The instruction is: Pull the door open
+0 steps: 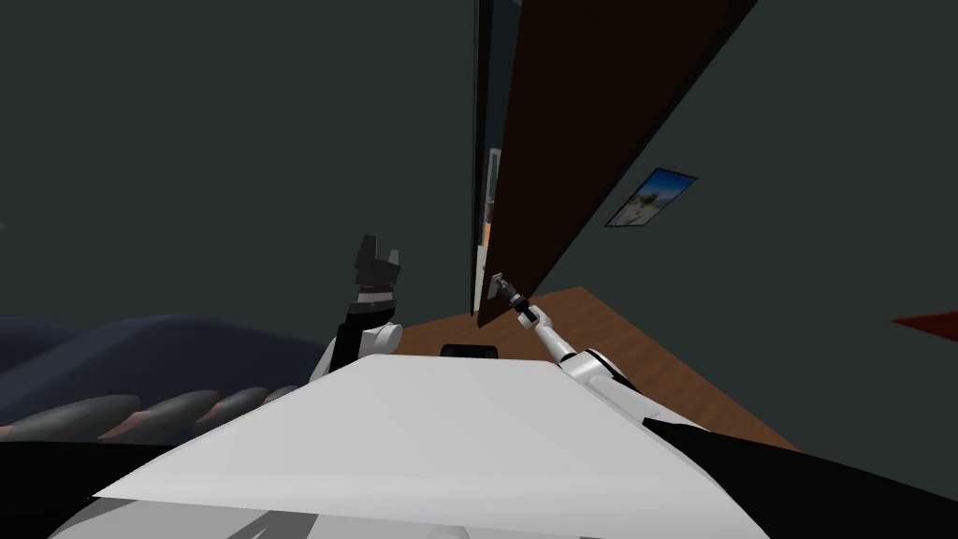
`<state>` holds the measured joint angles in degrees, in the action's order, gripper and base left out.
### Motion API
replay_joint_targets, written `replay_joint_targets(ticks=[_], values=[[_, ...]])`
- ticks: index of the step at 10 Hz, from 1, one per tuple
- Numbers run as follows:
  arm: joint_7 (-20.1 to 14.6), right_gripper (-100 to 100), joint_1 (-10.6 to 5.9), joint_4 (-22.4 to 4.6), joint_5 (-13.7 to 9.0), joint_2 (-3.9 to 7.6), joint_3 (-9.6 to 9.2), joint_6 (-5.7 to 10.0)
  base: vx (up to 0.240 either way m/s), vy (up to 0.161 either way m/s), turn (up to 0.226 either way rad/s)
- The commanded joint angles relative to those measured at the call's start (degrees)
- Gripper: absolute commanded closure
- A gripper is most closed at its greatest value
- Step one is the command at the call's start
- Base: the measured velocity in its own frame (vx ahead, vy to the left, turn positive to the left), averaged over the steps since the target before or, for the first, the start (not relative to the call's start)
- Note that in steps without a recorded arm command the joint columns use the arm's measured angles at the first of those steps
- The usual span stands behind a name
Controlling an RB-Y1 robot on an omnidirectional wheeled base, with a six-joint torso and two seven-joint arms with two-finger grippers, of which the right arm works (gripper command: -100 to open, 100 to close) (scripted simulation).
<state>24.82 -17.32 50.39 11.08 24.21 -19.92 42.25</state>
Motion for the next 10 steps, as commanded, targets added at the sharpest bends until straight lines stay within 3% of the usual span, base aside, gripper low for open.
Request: replay_joint_targets(ticks=[1, 10], values=[[-2.32, 100, 0.00, 0.45, -1.66, -0.51, 0.24, -0.13, -0.066, -0.087, 0.196], [-15.72, 100, 0.53, 0.82, -12.10, -1.60, 2.88, -2.60, -0.079, -0.075, 0.168]])
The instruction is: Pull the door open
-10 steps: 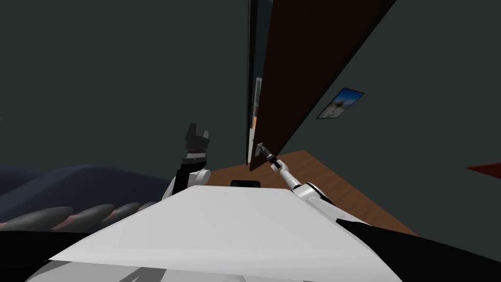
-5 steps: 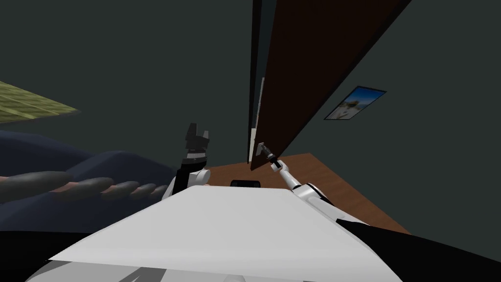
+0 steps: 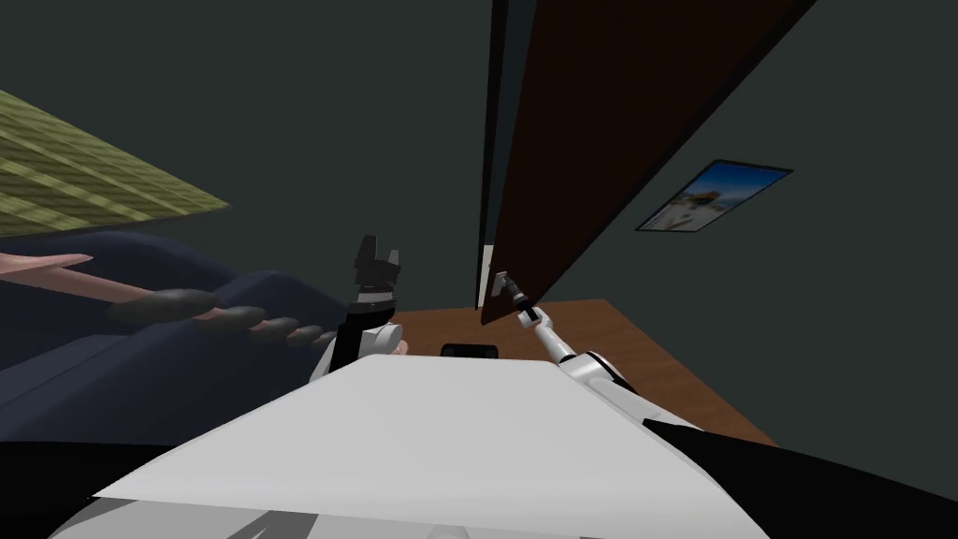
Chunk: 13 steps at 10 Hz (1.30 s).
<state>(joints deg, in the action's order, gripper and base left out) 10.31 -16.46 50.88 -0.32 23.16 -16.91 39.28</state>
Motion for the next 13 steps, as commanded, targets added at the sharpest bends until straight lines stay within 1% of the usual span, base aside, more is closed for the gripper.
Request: replay_joint_targets(ticks=[1, 7, 8, 10, 11, 13], values=[[-2.83, 100, -0.27, 0.38, -1.96, -0.68, 0.19, 0.07, -0.078, -0.073, 0.203], [-12.50, 100, 0.13, 0.66, -9.75, -1.49, 2.16, -1.78, -0.079, -0.070, 0.175], [-12.82, 100, 0.13, 0.66, -9.75, -1.49, 2.16, -1.78, -0.046, -0.053, 0.049], [-16.14, 100, 0.27, 0.75, -12.41, -1.77, 2.84, -2.42, -0.052, -0.048, 0.142], [-16.23, 100, 0.27, 0.75, -12.41, -1.77, 2.84, -2.42, -0.050, -0.045, 0.070], [-19.63, 100, 0.40, 0.85, -15.07, -2.05, 3.51, -3.05, -0.048, -0.041, 0.128]])
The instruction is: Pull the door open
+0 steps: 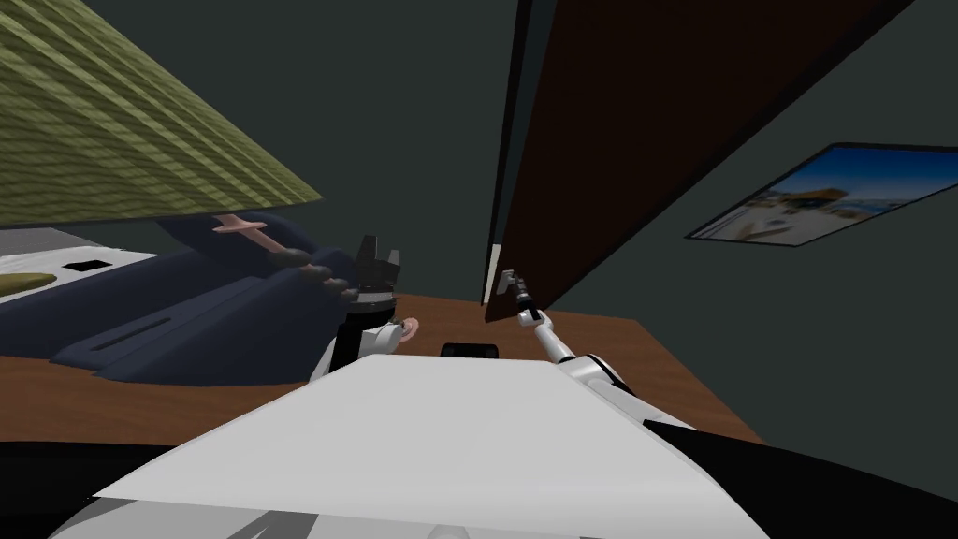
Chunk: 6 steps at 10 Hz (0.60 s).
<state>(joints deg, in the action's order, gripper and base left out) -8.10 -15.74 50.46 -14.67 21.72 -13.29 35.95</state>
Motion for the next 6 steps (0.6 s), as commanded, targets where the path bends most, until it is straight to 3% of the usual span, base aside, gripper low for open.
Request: replay_joint_targets(ticks=[1, 4, 6], values=[[-2.86, 100, -0.25, 1.32, -2.04, -0.75, 0.23, -0.04, -0.070, -0.062, 0.207], [-7.63, 100, -0.04, 1.46, -6.03, -1.17, 1.24, -0.99, -0.076, -0.075, 0.192], [-9.74, 100, 0.02, 1.51, -7.36, -1.30, 1.57, -1.30, -0.043, -0.034, 0.070]])
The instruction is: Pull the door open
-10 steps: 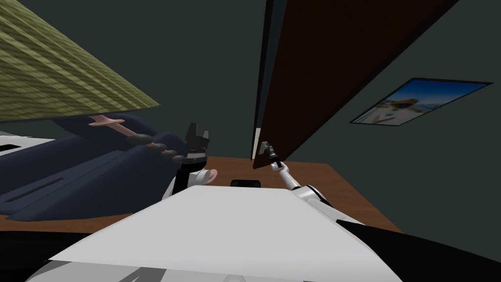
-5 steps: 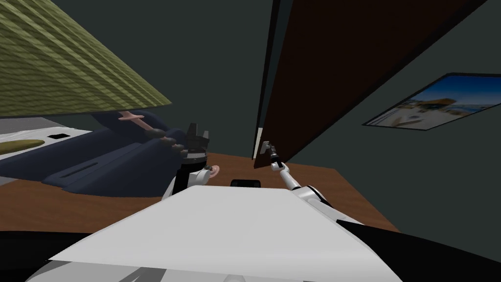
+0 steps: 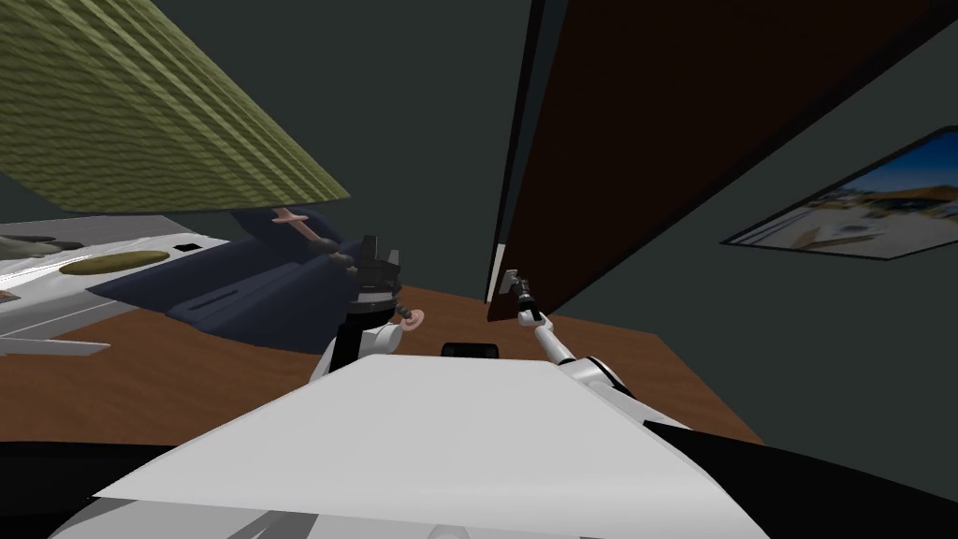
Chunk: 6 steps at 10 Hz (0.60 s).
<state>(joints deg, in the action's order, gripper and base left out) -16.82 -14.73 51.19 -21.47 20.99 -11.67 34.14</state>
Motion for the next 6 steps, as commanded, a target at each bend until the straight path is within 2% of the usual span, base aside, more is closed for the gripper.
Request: replay_joint_targets(ticks=[1, 2, 5, 6], values=[[-2.67, 100, -0.91, 0.82, -1.86, -0.71, 0.29, 0.20, -0.067, -0.053, 0.182], [-2.67, 100, -0.91, 0.82, -1.86, -0.71, 0.29, 0.20, -0.052, -0.042, 0.062], [-2.67, 100, -0.91, 0.82, -1.86, -0.71, 0.29, 0.20, 0.000, -0.001, -0.012], [-4.33, 100, -0.85, 0.87, -3.15, -0.85, 0.61, -0.10, -0.029, -0.017, 0.121]])
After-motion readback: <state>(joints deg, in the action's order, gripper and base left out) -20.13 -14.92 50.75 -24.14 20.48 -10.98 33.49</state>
